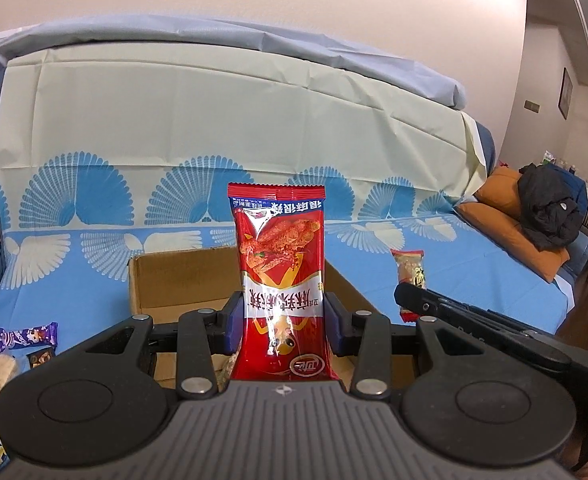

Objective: Organize snacks
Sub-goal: 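Open the right gripper over the box while the left releases the spicy-strip packet into it, then move both open grippers back to the snack pile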

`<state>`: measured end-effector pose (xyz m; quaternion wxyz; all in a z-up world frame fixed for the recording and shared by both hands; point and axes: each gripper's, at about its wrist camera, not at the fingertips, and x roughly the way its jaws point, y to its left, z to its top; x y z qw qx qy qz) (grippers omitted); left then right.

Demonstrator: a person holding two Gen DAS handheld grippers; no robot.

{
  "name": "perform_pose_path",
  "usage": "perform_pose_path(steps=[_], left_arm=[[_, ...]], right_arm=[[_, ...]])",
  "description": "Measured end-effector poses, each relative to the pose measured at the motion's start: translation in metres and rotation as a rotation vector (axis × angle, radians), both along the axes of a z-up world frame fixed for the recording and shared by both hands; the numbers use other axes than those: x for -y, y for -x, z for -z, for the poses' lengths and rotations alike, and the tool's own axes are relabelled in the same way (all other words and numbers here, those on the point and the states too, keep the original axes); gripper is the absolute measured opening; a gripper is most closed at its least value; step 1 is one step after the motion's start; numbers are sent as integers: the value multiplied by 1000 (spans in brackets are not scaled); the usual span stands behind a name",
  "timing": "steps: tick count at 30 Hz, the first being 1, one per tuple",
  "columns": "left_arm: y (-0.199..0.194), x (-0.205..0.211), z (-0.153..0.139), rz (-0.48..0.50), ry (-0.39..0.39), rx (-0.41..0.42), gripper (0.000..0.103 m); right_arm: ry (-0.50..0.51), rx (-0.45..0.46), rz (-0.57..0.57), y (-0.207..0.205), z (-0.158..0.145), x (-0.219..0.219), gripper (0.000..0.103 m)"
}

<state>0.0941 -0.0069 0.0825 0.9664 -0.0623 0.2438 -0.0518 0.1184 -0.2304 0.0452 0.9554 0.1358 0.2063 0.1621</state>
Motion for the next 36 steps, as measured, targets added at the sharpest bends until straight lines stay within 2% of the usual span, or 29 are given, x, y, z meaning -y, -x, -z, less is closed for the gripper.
perform_pose_path(steps=[8,10,11,13,14,15,26,31,32,34,36], left_arm=[[-2,3,-3,4,-1,-3,45],[-2,2,-4,6,7,-8,47],[-3,1,-5,5,10,-8,51],[-2,0,-7,2,16,-1,60],[-1,-1,-8,2,17,4,62],[0,-1,-8,2,15,6,62],[13,-8,-15,-4,12,7,62],[31,-24,-13,-21,-4,34,62],[36,-28,-9,-27,-17,42,59],[50,-40,4,-28,-51,57,47],[65,-58,24,-2,-72,39,18]], right_arm=[[0,-10,6,0,2,0,20],[-1,-19,-2,0,2,-1,22],[-2,-23,-3,-1,2,-2,22],[1,-32,-4,-1,4,-3,34],[5,-36,0,-1,4,-3,47],[11,-39,6,-1,5,-4,52],[64,-56,-1,-3,8,-16,54],[97,-69,11,-2,11,-26,61],[104,-70,13,-2,12,-28,61],[122,-67,12,1,12,-33,61],[141,-57,1,4,13,-39,60]])
